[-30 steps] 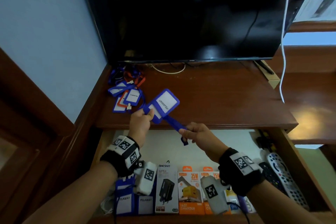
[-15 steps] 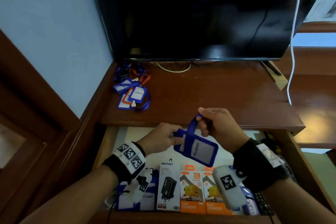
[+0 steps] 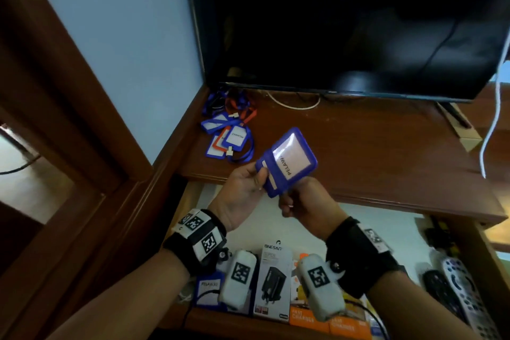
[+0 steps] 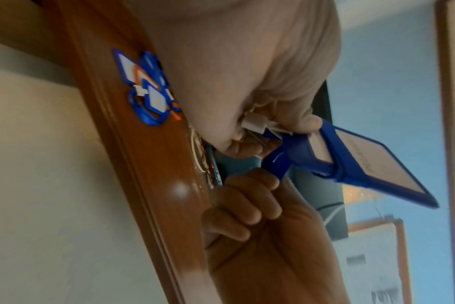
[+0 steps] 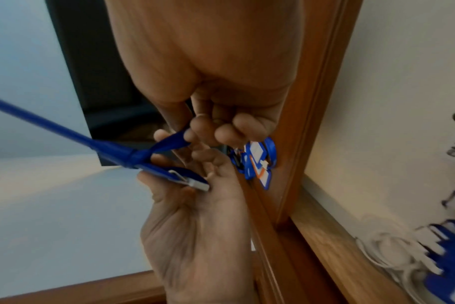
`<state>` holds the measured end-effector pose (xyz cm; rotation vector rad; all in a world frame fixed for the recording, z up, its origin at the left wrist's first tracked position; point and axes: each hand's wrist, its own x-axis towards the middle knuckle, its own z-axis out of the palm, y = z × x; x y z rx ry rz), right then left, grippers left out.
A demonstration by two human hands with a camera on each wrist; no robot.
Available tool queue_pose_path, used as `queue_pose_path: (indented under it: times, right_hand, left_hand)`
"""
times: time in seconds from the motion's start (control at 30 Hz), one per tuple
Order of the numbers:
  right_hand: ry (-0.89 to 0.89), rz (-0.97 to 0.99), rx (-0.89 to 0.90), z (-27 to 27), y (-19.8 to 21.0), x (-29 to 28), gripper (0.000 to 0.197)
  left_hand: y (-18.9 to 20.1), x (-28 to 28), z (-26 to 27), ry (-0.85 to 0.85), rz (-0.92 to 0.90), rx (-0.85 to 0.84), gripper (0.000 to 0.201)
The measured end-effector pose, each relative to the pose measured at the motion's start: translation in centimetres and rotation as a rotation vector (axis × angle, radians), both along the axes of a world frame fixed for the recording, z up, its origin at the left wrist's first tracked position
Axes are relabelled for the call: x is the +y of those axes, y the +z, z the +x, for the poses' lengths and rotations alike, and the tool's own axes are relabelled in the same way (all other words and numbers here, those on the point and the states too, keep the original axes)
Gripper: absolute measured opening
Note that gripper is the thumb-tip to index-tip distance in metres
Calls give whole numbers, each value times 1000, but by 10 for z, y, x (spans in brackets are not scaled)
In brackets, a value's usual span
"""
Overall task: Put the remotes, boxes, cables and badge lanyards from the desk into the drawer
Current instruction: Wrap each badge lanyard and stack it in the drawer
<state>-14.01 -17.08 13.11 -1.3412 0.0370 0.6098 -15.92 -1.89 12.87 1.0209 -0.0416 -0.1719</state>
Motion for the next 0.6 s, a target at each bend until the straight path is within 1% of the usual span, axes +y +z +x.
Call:
queue_pose_path:
  times: [0.1, 0.17, 0.23, 0.27, 0.33, 0.4, 0.47, 0.53, 0.6]
  right_hand:
    - [43, -23, 34, -4, -14, 22, 27]
    - [83, -84, 38, -4, -26, 32, 26]
    - [104, -176, 46, -3, -38, 40, 22]
    - [102, -221, 55, -2, -45, 43, 21]
    - [65, -304, 62, 4, -55, 49, 19]
    - [27, -411, 48, 13, -62, 56, 20]
    - [-21, -509, 27, 24, -70, 63, 22]
    - [-84, -611, -18, 34, -81, 70, 25]
    - [-109, -738, -109, 42, -95, 79, 23]
  left_hand:
    - [-18, 20, -6, 113, -46, 112, 27]
    - [-30, 37, -10, 167, -3, 185, 26]
    - [-43, 55, -16, 206, 107, 265, 25]
    - [-49, 64, -19, 217, 193, 318, 21]
    - [-65, 85, -22, 199, 428, 437, 12]
    - [-82, 106, -22, 112, 720, 477, 8]
    - [-94, 124, -22, -43, 1067, 426, 11]
    - [-98, 134, -23, -254, 1341, 356, 14]
    - [-100, 136, -21, -549, 1531, 287, 20]
